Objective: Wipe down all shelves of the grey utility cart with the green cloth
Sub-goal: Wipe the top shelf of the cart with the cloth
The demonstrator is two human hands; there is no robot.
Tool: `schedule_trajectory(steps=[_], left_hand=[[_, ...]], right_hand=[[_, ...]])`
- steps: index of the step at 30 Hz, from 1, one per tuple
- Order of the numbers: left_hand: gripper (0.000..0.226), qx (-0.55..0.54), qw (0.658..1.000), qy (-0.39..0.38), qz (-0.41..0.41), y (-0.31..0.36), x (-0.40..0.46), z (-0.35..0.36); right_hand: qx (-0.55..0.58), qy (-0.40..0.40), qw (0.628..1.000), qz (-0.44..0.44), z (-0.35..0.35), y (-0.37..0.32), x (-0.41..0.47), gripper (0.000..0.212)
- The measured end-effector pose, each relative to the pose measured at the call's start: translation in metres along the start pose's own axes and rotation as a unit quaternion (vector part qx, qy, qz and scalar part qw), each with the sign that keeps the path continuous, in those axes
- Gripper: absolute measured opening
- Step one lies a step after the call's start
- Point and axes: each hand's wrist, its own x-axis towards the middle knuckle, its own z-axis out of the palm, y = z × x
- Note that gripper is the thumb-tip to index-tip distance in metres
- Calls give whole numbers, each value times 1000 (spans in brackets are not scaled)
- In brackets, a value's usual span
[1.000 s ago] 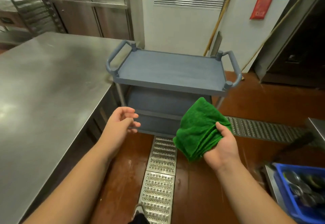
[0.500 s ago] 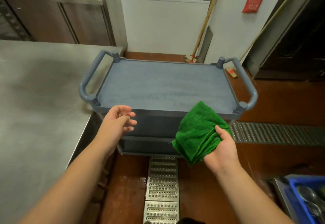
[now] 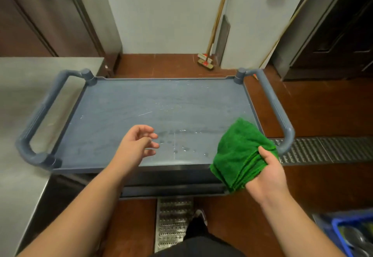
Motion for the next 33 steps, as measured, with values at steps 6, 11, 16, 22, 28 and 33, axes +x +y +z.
schedule_trajectory(steps=[6,11,16,22,28,33], left_hand=[[34,34,999,-23,-27,-8,53,57],[33,60,994,-70,-67,-25,78,81],[32,71,985,-136,-82,-35,103,96],[34,85,973,-200,-82,-38,122,99],[31,123,969,-185,-105,-51,133,82],[29,107,976,-148,-122,-58,136,64]], right_hand=[[-88,103,984,-115,-21,-42,77,22],[-220,133,938,-233,-40,-51,100,30],[-181,176,938,-239,-46,-41,117,44],[-344,149,850,-370,-38,-17,123,42],[-884,49,431,-172,-77,23,174,78],[-927,65,343,-138,-74,31,181,98]])
